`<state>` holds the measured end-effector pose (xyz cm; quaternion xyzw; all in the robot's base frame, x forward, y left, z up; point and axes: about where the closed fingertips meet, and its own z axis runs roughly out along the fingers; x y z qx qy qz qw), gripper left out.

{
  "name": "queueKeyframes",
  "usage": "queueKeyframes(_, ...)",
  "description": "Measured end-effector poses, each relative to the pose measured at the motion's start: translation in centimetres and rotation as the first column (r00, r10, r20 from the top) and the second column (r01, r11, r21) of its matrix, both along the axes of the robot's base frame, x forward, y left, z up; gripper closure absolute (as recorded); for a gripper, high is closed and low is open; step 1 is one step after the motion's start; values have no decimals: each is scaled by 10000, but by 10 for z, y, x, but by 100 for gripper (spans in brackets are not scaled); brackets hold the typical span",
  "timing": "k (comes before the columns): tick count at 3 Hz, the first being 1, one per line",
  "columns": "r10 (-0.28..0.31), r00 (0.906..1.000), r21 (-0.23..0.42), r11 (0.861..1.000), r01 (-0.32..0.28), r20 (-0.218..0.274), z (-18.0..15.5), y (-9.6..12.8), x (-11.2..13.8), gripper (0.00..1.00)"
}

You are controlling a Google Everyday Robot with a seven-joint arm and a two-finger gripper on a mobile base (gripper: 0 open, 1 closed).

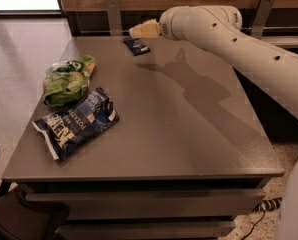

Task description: Pick rxbar blueberry

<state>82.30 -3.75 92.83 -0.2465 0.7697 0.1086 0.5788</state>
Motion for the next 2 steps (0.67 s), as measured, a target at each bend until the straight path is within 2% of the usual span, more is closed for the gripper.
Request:
queueKeyframes(1,54,9999,-26,10000,-54,-106,-4,3,2,0)
queueKeyframes(2,511,9945,-151,9985,-527,-909,-34,30,20,0)
